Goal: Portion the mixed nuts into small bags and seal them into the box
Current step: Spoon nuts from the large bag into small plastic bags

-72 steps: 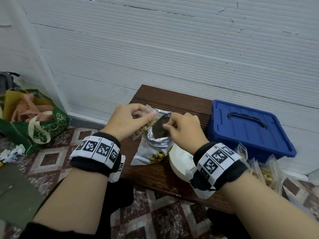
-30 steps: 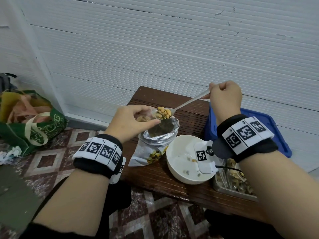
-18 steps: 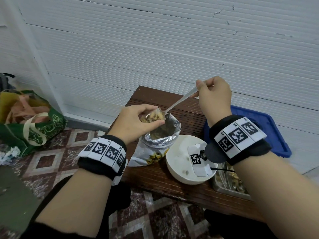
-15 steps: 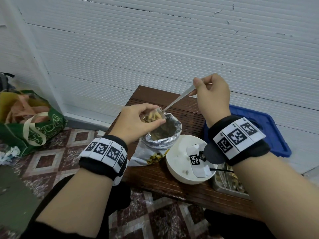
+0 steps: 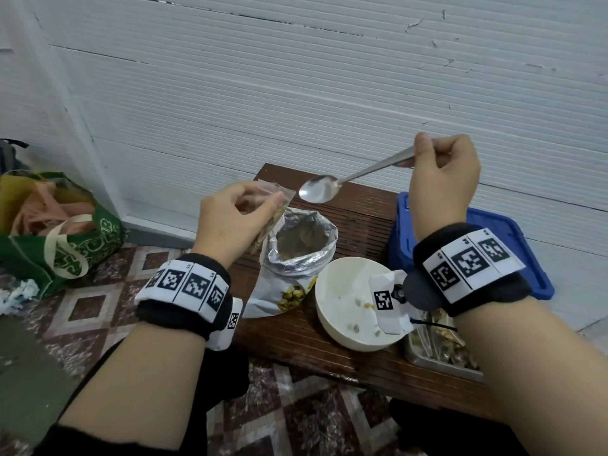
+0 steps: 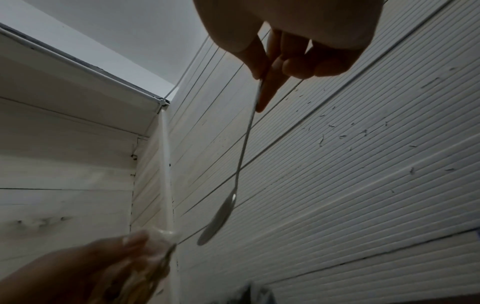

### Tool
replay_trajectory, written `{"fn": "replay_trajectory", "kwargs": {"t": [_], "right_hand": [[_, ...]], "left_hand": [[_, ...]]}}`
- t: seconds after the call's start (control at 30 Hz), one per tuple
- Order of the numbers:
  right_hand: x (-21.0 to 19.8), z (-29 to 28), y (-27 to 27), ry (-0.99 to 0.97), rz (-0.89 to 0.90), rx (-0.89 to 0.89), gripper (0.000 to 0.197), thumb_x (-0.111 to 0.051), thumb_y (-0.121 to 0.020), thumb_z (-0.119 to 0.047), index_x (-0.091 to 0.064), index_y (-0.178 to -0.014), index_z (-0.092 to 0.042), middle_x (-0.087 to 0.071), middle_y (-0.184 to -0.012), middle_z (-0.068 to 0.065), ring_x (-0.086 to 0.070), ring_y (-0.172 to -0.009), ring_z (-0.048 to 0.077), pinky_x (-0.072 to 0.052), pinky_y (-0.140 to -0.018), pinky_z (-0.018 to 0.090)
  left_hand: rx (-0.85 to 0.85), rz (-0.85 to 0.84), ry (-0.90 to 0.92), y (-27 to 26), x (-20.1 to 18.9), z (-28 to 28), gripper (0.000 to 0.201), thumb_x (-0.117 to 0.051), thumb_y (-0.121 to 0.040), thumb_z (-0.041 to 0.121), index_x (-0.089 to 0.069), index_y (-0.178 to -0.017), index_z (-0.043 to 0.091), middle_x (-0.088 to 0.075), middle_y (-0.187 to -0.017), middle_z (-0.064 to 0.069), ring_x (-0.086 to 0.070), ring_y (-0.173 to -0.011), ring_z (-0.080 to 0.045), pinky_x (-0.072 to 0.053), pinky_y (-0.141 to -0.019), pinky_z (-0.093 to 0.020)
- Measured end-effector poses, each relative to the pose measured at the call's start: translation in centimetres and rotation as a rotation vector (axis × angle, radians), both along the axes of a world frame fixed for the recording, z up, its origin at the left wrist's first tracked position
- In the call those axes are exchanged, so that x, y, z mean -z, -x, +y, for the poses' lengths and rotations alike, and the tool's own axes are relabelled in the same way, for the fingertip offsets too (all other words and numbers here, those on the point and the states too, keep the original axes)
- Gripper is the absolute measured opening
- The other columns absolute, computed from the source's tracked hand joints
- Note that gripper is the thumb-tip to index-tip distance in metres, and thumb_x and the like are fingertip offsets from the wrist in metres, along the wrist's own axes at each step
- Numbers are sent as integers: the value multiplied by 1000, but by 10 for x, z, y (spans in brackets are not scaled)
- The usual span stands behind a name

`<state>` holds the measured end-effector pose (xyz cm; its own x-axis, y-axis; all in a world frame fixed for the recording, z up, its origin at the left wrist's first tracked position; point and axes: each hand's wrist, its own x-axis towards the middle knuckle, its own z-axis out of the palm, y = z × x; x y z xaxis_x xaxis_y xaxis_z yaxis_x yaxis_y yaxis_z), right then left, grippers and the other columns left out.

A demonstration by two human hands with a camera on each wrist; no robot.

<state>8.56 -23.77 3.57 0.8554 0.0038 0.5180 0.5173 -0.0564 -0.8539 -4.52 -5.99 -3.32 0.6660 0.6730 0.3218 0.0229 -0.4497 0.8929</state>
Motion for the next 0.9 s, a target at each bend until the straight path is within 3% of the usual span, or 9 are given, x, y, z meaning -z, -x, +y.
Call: {"fn": "replay_trajectory", "kwargs": {"t": [0.1, 0.23, 0.3, 0.37, 0.43, 0.5, 0.6, 0.77, 0.9], "right_hand": [[14, -1, -1, 134, 47, 43, 28, -57, -95, -24, -44, -70, -25, -58, -69, -6, -57, -65, 6, -41, -59, 8], [38, 5, 13, 374, 69, 2, 24, -57, -94, -25, -49, -74, -16, -51, -65, -10, -45, -58, 0, -36, -55, 6], [54, 11, 20, 461, 44, -47, 27, -58, -93, -26, -47, -69, -20, -53, -63, -10, -49, -61, 3, -42, -65, 19], [68, 16, 24, 522, 13, -76, 31, -60, -91, -28, -42, -65, -26, -56, -64, -6, -56, -69, 17, -47, -75, 38], [78, 19, 25, 598, -9, -87, 30, -63, -89, -30, -44, -66, -26, -54, -65, -7, -52, -83, 24, -44, -79, 44], [82, 20, 26, 680, -43, -84, 22, -64, -88, -33, -52, -72, -23, -51, -67, -12, -47, -88, 21, -40, -82, 40], [86, 22, 24, 750, -59, -75, 22, -65, -87, -38, -53, -76, -24, -52, -71, -12, -50, -88, 21, -34, -84, 34], [71, 19, 21, 591, 59, -126, 27, -58, -90, -44, -50, -69, -29, -53, -67, -10, -56, -83, 24, -46, -81, 43], [43, 6, 25, 419, 196, -268, 34, -53, -93, -44, -71, -77, -19, -60, -68, -10, -57, -74, 5, -41, -68, 24]], "left_hand": [[-26, -47, 21, 0, -1, 2, 19, -72, -82, 36, -71, -96, 23, -69, -87, 15, -62, -81, 10, -50, -75, -11], [-28, -106, 54, 0, -2, 1, 13, -72, -83, 32, -70, -94, 27, -70, -91, 12, -64, -83, 7, -52, -75, -11], [-19, -123, 62, 0, -3, -1, 9, -72, -83, 31, -69, -91, 29, -70, -92, 12, -64, -83, 7, -52, -74, -11], [-14, -133, 69, 0, -4, -3, 8, -73, -83, 30, -67, -88, 32, -69, -89, 12, -64, -80, 9, -50, -71, -8], [-16, -135, 71, 0, -4, -5, 10, -73, -83, 29, -66, -88, 34, -68, -87, 13, -63, -78, 11, -48, -68, -6], [-7, -141, 78, -1, -4, -6, 11, -73, -82, 30, -69, -92, 29, -70, -89, 11, -64, -81, 7, -49, -69, -8], [24, -153, 87, -1, -5, -9, 14, -73, -82, 28, -70, -95, 26, -71, -91, 12, -66, -84, 5, -50, -69, -10], [73, -163, 52, 2, -14, -19, 15, -71, -84, 28, -70, -99, 31, -70, -90, 14, -65, -85, 7, -52, -74, -14], [145, -152, 16, 0, -25, -36, 19, -70, -85, 30, -69, -104, 33, -71, -89, 16, -66, -91, 3, -55, -85, -27]]}}
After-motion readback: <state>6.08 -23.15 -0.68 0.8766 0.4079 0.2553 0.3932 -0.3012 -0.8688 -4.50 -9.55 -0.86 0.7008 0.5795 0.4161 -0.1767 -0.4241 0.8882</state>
